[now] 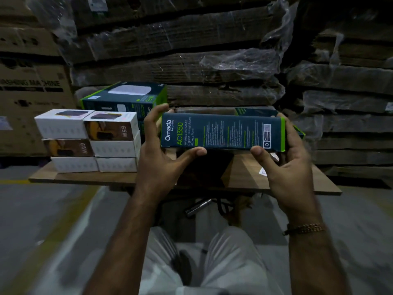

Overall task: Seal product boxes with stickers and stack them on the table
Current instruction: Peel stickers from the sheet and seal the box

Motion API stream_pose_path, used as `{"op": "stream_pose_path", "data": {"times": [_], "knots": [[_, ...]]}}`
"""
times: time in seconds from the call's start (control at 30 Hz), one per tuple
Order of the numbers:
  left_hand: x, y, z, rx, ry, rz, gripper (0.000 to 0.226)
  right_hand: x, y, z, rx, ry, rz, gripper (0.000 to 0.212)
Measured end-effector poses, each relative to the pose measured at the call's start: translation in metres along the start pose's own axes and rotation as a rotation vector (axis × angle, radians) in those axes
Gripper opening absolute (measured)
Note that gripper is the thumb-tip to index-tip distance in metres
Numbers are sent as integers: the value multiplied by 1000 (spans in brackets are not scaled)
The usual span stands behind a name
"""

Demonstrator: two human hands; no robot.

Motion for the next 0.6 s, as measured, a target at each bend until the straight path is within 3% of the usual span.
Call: {"op": "stream_pose_path", "data": {"times": [0.07, 0.2, 0.3, 0.4, 0.6], "knots": [[3, 0, 0, 21, -37, -36, 109, 1, 0, 0, 10, -8, 9, 86], [10, 0, -2, 64, -52, -143, 95, 1, 2, -3, 58, -8, 40, 82], [12, -11, 1, 116, -33, -171, 93, 6, -3, -3, 205, -100, -20, 78], [12, -22, 6, 169, -49, -189, 92, 11, -13, -3, 330, -214, -48, 92], [7, -18, 8, 195, -11, -134, 91, 0, -25, -13, 313, -180, -4, 88]]}}
Point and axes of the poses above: each hand's wrist, its own z-axis away from the middle knuckle, its own y-axis out of the back of the hand, x = y × z, the point moved 3 cm from there along -z, towards the middle knuckle, and after that the axes turned 6 degrees about -x, right-handed, at the moved point
